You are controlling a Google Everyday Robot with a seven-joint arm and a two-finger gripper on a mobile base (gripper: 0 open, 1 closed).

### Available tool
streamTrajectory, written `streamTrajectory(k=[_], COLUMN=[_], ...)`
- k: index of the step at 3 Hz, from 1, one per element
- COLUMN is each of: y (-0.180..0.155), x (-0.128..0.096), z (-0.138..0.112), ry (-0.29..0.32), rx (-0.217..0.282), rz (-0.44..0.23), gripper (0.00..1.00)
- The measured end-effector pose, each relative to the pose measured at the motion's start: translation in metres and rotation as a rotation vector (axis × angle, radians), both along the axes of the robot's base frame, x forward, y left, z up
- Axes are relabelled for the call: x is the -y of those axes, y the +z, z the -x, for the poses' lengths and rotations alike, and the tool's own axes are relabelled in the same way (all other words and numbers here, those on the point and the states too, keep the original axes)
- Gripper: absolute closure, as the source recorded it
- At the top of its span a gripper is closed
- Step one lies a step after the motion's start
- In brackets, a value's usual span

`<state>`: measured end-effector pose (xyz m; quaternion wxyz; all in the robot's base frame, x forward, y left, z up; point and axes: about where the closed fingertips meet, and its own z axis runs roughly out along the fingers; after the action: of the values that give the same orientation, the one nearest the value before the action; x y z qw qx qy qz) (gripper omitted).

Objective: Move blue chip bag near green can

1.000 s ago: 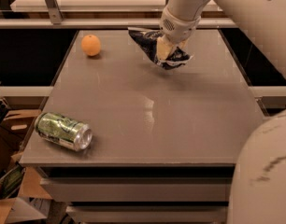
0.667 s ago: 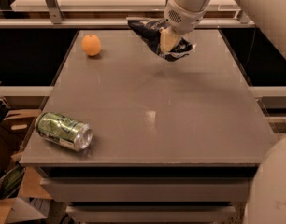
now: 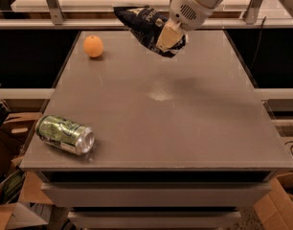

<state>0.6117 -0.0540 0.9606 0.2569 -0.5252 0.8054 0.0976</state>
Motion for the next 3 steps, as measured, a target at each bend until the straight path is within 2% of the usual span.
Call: streamTrajectory(k=[1,2,3], y=[0.004,0.004,-0.005], x=[-0.013,-0.012,-0.034], z=[0.009,0.008,0.023], ry=[0.087,0.084,0.168], rx=[0.013,0.014,0.029], rz=[-0.030,-0.026,0.055], gripper=[1.00,1.00,1.00])
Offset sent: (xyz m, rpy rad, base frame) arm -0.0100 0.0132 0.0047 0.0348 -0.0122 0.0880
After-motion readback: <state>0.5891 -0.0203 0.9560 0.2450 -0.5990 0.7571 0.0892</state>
